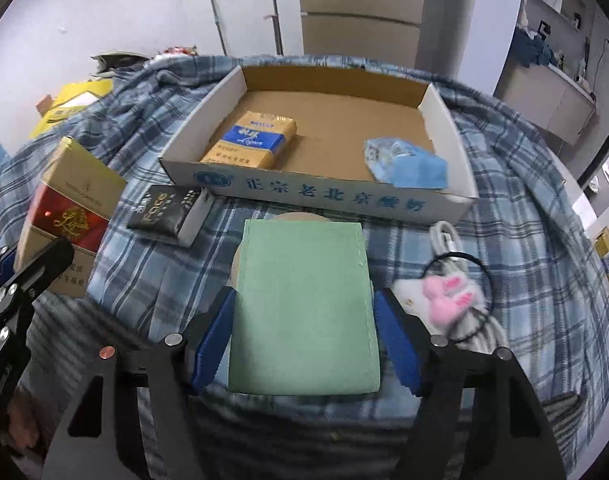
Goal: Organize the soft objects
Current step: 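Lift the red pack and green card into the box and open both grippers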
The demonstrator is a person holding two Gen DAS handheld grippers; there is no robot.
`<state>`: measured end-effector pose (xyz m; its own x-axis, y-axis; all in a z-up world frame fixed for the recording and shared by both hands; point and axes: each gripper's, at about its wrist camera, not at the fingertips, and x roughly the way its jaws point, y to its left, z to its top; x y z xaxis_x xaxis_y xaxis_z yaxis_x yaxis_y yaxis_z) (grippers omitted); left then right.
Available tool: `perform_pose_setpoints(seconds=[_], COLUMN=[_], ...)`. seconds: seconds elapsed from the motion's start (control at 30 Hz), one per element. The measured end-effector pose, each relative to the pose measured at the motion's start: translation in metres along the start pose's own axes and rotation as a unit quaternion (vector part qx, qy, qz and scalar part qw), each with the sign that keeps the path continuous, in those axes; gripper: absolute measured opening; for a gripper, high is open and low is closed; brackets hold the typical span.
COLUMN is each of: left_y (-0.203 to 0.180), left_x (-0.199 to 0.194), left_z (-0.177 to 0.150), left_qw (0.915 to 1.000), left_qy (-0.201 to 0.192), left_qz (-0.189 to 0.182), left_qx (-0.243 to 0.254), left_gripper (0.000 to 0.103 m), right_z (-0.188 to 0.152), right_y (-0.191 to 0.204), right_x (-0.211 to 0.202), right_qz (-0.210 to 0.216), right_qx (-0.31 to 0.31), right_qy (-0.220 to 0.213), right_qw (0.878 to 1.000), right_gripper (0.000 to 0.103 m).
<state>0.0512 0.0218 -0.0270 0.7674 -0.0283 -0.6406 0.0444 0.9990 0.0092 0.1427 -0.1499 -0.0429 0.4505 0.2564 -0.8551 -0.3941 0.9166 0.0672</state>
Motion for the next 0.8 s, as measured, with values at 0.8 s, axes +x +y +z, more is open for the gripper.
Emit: perform_pose_setpoints(seconds=[0.8], left_y=[-0.040], left_x=[0.027], left_z=[0.135], left_qw=[0.9969], left_qy=[-0.059], left_qz=[0.022], left_qx=[0.047], left_gripper=[0.024], right_z=[0.100], right_y=[-0.059], right_x=[-0.091], right_qz=[-0.054], right_qx=[0.066], right_qy=[-0.178], right_qw=[0.980], right_gripper=[0.069])
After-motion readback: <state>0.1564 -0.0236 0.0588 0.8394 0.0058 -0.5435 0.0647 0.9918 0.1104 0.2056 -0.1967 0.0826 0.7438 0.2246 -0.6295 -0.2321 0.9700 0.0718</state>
